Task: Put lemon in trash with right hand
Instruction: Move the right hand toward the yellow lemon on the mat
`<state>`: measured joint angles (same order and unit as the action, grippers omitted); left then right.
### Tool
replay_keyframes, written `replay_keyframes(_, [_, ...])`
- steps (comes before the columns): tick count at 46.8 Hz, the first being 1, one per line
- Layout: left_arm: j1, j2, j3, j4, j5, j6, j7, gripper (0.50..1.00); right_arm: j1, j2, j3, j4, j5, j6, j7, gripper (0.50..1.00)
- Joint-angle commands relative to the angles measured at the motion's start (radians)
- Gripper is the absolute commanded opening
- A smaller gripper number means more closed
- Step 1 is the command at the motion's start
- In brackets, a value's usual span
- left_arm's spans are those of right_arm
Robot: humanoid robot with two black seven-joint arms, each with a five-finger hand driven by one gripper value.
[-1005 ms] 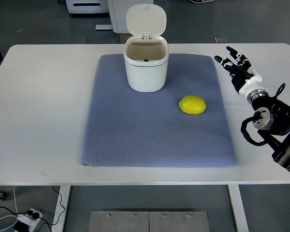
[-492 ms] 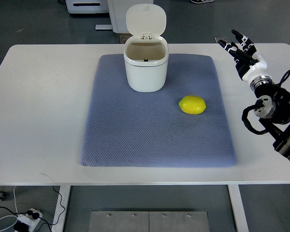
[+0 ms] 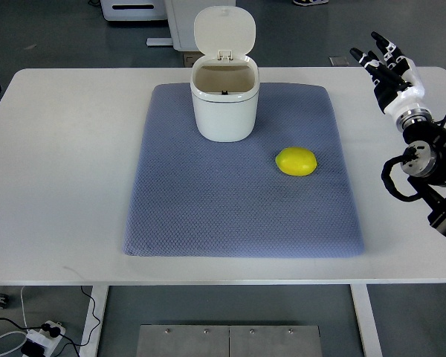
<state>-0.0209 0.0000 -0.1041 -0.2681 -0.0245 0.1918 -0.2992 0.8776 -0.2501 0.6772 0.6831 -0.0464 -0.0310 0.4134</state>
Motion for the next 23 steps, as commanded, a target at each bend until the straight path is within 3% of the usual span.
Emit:
replay_keyframes(1, [-0.001,0.000,0.000,0.000,0.000,0.000,0.000,1.000,0.001,-0.009,-0.019,0.013,-0.004,0.000,0.001,1.000])
replay_keyframes(12, [-0.001,0.000,0.000,0.000,0.000,0.000,0.000,1.000,0.032,-0.123,-0.206,0.130,-0.016,-0.006,-0.001,1.000])
replay_keyframes(23, [-0.001,0.000,0.000,0.000,0.000,0.000,0.000,1.000,0.107,-0.176,-0.318,0.147,-0.127,-0.006,-0.001,1.000])
